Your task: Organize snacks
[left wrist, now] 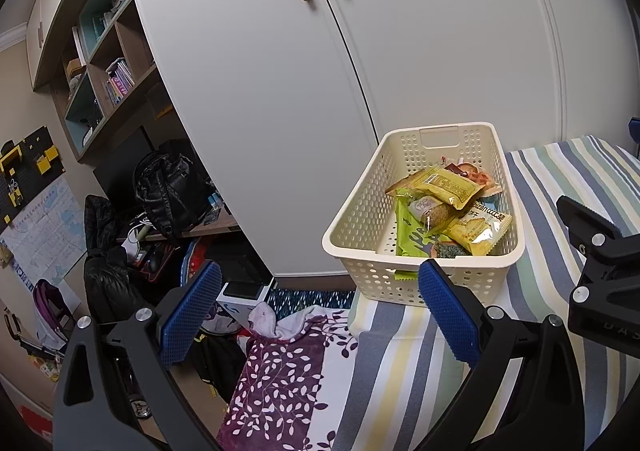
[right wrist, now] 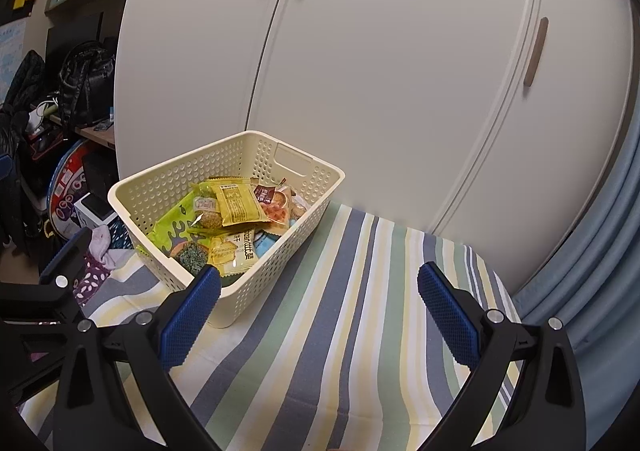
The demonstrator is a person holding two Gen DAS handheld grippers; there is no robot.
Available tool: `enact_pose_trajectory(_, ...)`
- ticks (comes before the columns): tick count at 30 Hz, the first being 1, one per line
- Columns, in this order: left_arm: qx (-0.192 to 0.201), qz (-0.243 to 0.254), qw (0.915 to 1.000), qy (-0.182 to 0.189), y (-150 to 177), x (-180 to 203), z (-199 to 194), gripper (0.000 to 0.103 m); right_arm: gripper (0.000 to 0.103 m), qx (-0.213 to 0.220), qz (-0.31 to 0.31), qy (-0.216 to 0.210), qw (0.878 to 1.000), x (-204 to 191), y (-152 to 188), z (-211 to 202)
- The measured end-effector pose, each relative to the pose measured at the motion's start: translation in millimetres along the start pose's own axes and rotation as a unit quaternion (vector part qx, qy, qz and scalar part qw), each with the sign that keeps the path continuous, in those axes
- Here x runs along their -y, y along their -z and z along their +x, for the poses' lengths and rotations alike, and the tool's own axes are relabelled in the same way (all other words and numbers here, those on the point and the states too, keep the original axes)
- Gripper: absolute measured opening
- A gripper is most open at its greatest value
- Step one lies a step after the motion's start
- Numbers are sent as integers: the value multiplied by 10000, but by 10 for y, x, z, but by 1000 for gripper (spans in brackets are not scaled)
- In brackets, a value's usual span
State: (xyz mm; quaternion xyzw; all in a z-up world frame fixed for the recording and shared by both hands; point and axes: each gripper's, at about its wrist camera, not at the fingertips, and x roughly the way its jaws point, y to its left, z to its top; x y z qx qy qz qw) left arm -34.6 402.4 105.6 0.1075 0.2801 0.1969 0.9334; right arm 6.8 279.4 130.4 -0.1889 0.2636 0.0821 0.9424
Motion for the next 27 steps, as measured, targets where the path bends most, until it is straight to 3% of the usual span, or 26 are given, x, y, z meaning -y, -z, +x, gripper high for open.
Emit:
enact_pose_trajectory(21,-46,86,9999,38,30,24,4,100,98,-97,95,-185,9997,61,50,6)
enact_pose_trajectory(23,-79,162,9997,151,42,76,-12,100,98,-210,118,-139,9996,157,134,35)
enact_pose_trajectory(27,-329,-19,9951,935,105,281,-48,100,98,-671,519,6,9964,579,503,143)
